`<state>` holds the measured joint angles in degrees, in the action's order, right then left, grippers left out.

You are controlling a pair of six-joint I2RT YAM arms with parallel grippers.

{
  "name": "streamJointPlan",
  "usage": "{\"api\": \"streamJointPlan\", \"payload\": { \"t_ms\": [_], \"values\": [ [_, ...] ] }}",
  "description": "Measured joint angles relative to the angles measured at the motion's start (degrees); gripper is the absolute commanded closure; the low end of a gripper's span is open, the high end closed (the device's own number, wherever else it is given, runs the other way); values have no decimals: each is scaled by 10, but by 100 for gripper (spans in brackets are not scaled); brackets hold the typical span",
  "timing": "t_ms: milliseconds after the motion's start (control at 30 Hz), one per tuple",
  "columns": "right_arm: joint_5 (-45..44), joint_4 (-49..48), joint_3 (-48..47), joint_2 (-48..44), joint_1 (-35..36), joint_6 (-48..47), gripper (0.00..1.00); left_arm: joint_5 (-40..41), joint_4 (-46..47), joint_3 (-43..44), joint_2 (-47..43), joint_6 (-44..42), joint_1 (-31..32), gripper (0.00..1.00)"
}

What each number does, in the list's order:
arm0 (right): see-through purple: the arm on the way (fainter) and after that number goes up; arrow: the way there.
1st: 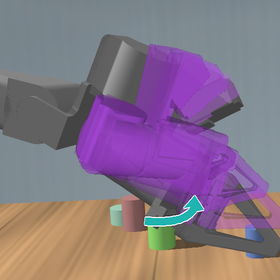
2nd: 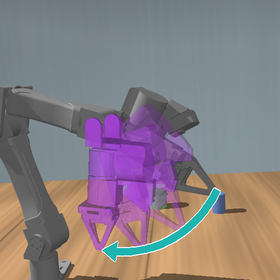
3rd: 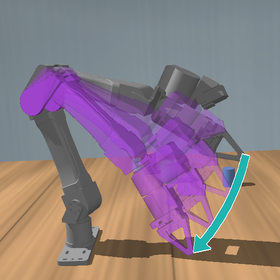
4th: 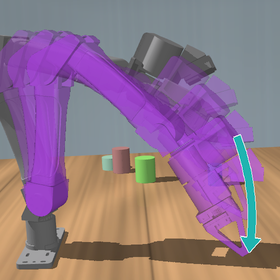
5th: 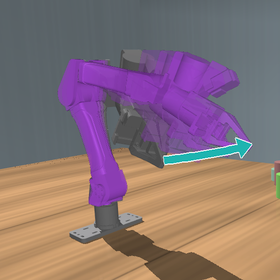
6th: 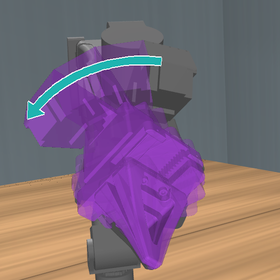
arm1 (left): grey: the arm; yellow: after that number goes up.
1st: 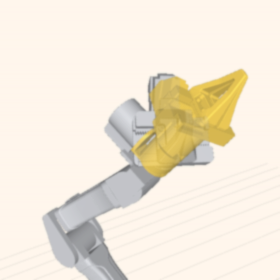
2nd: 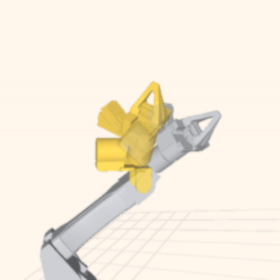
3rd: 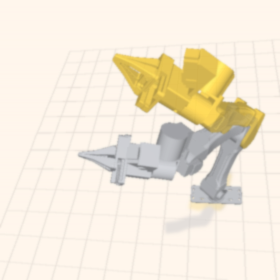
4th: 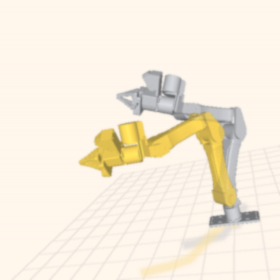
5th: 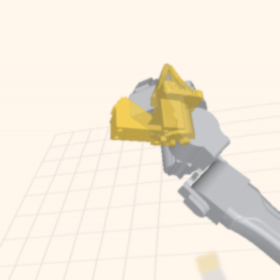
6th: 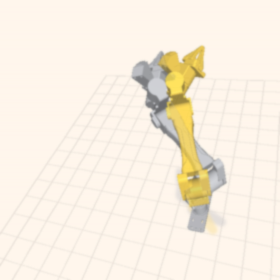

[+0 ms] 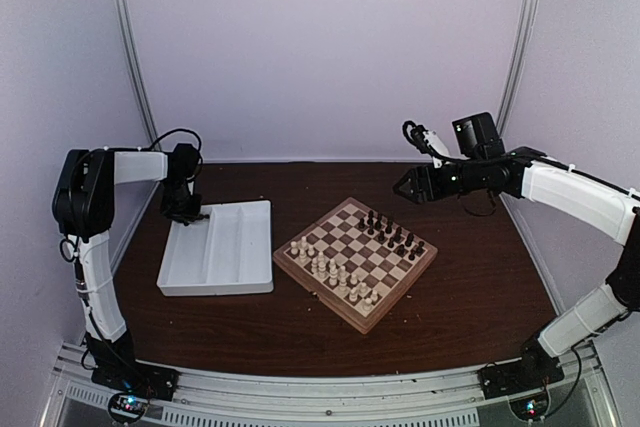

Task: Set up the chess pieces on the board
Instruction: Pick up the chess piece from the storage box.

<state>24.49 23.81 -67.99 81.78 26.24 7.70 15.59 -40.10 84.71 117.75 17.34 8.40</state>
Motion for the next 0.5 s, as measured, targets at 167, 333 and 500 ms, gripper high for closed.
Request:
{"api": "streamJointPlan", "payload": {
  "t_ms": [167,333,500],
  "values": [
    [0,1,-2,2,0,0,27,7,29,-3,0,9,0,75],
    [2,5,-8,10,0,0,27,7,42,-3,0,15,0,85],
    [2,8,-10,11,0,0,27,7,41,-3,0,19,0,93]
  ]
}}
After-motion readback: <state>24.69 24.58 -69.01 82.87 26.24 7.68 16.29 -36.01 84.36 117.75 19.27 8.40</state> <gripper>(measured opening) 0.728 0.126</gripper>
